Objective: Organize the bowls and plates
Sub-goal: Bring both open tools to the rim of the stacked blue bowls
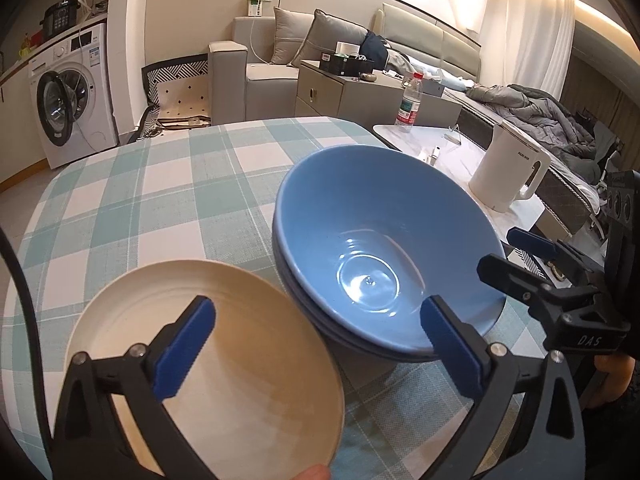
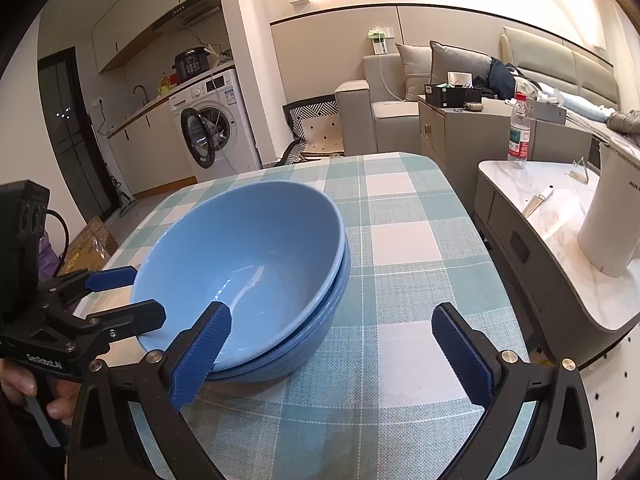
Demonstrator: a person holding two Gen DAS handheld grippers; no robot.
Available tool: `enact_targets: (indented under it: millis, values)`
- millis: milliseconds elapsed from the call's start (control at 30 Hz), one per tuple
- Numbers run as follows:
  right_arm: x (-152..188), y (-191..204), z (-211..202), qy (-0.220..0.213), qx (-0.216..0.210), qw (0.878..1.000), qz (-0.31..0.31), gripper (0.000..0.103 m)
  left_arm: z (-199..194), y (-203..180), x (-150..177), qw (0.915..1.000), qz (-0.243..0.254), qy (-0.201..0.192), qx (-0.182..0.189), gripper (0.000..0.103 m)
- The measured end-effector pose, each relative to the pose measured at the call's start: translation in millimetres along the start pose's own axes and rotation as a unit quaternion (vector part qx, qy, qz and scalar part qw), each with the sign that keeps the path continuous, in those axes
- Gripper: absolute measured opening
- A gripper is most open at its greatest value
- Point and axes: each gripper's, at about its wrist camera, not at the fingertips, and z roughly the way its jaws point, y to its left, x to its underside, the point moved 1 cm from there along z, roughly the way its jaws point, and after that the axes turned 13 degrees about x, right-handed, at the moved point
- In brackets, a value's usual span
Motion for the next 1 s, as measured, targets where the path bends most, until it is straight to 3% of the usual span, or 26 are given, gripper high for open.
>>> enact_targets:
  millis: [733,1000]
  values:
    - [-11.3,5.1,10.9,0.022,-0.002,1.000,-0.005,0.102,6.5,23.1,-11.5,0.9993,-0.037,-0.008,-0.004,0.103]
    - [-16.2,6.5,24.5,0.041,-0.033,0.999,0.009,0.100,16.4,26.3,-15.6,0.9987,-0.051,-0.001,0.005,0.103]
